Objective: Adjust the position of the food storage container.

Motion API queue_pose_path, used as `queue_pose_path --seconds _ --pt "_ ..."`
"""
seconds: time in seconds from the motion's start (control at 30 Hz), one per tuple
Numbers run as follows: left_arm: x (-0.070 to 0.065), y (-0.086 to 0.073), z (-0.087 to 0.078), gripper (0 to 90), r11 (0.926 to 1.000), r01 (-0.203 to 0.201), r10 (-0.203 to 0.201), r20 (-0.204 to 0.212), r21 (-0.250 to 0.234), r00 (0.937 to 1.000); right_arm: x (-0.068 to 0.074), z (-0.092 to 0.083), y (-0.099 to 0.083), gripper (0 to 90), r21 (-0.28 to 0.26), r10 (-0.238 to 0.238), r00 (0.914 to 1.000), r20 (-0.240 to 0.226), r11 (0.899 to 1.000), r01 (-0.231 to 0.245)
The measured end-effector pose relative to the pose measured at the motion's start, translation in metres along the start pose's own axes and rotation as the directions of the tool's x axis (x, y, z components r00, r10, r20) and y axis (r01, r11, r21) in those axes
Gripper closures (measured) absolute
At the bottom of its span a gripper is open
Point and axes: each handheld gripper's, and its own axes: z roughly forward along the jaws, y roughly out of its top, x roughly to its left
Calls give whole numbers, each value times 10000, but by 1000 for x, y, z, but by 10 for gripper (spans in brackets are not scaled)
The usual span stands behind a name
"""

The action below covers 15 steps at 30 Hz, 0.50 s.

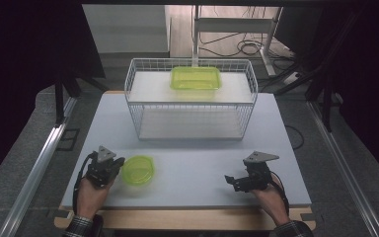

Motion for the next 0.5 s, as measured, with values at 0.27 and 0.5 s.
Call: queue_pose_path --seconds 0.27,0.5 --pt "3 -4 -7 900 9994 332 -331 80 -91 9994 1 0 0 29 -44 -86 9999 -60 10000 86" --pt "1 -20 2 900 9956 -142 46 1028 930 9947 4 1 1 29 -37 -172 9998 -143 9998 172"
